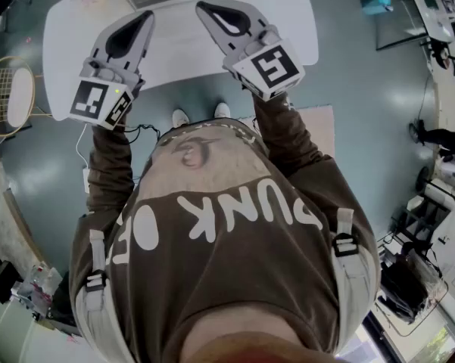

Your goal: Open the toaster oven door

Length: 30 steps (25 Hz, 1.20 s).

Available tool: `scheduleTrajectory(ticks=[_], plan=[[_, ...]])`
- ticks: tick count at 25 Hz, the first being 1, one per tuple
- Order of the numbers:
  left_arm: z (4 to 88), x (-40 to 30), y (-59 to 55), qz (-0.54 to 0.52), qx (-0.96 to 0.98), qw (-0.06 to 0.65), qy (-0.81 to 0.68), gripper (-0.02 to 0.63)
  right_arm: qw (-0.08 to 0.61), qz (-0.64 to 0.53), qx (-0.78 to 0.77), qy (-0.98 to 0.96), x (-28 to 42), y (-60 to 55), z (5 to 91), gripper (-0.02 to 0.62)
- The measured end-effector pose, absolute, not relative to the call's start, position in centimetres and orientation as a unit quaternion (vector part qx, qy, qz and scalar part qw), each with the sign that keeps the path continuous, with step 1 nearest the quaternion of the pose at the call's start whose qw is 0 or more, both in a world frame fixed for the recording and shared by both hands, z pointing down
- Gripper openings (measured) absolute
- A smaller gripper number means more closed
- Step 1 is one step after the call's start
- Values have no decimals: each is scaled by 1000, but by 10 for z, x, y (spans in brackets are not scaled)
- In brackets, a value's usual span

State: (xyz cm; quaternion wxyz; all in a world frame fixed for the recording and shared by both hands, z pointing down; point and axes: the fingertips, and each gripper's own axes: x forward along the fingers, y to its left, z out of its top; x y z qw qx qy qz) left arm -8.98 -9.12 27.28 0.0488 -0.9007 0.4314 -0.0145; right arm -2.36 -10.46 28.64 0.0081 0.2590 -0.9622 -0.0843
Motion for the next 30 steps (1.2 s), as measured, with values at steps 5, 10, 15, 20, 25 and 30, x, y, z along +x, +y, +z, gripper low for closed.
scheduleTrajectory(ticks=[5,10,15,20,25,30], plan=[[272,-92,-92,-14,-900,50,433,3,8,-86,259,-962,-25,-105,287,8],[274,-91,-94,-14,-900,50,432,3,11,-86,261,-961,-25,-107,290,8],[275,-92,-91,-13,-900,49,432,3,8,-79,280,-957,-20,-112,293,9],[273,-97,-94,-10,-901,47,431,3,21,-72,306,-949,-13,-129,297,11],[274,-99,-100,-7,-903,44,428,3,63,-40,348,-935,-3,-175,322,94],[279,-105,-105,-7,-904,38,427,3,93,-20,395,-914,9,-225,344,100]])
